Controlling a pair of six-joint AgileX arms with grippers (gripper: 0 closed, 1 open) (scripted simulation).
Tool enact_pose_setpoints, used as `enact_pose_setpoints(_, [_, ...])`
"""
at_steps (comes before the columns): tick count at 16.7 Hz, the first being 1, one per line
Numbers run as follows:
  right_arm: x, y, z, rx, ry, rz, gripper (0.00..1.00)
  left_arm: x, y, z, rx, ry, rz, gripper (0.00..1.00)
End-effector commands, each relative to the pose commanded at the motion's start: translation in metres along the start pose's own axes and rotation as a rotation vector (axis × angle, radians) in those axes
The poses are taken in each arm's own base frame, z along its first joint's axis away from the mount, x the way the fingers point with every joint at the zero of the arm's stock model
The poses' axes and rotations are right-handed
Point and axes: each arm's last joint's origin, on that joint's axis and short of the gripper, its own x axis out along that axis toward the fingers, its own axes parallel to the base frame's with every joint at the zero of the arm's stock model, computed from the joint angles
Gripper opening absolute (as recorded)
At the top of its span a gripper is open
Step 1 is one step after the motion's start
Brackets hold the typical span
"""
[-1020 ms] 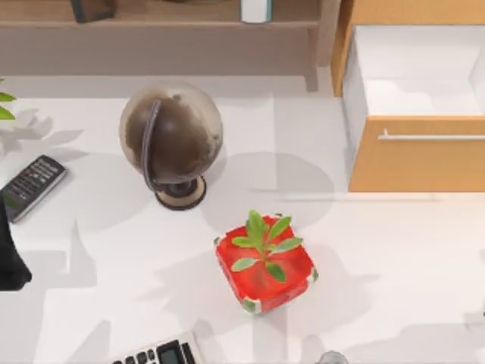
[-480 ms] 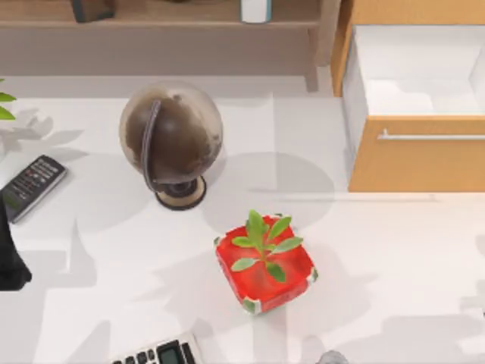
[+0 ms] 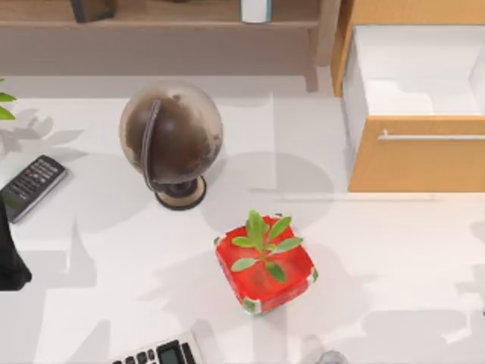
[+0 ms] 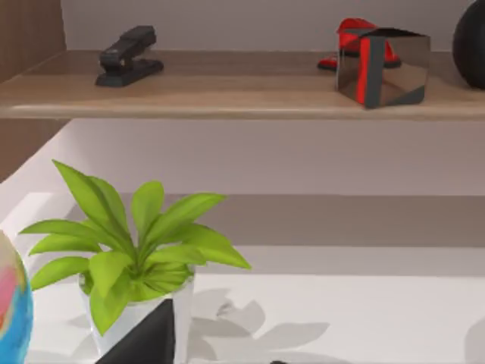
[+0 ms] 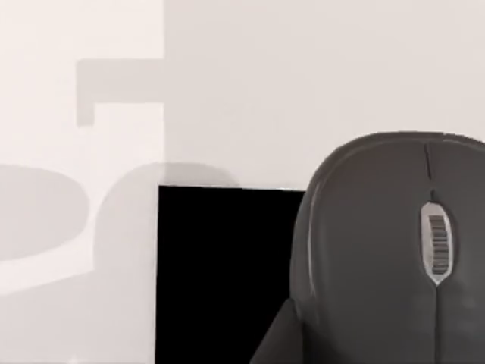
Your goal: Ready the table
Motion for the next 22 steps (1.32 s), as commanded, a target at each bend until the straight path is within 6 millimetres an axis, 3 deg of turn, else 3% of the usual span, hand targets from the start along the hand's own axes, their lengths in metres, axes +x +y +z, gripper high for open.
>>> enact_pose_setpoints(8, [0.002, -0.001, -0.001, 0.006, 0.018, -0.016, 0.00, 0.000, 0.000, 0.000, 0.000, 0.000, 0.000, 1.00])
enact_pose_setpoints(17, [0.029, 0.001, -0.025, 0.011, 0.207, -0.008, 0.00, 0.000, 0.000, 0.000, 0.000, 0.000, 0.000, 1.00])
enact_pose_setpoints(22, [0.029, 0.001, -0.025, 0.011, 0.207, -0.008, 0.00, 0.000, 0.000, 0.000, 0.000, 0.000, 0.000, 1.00])
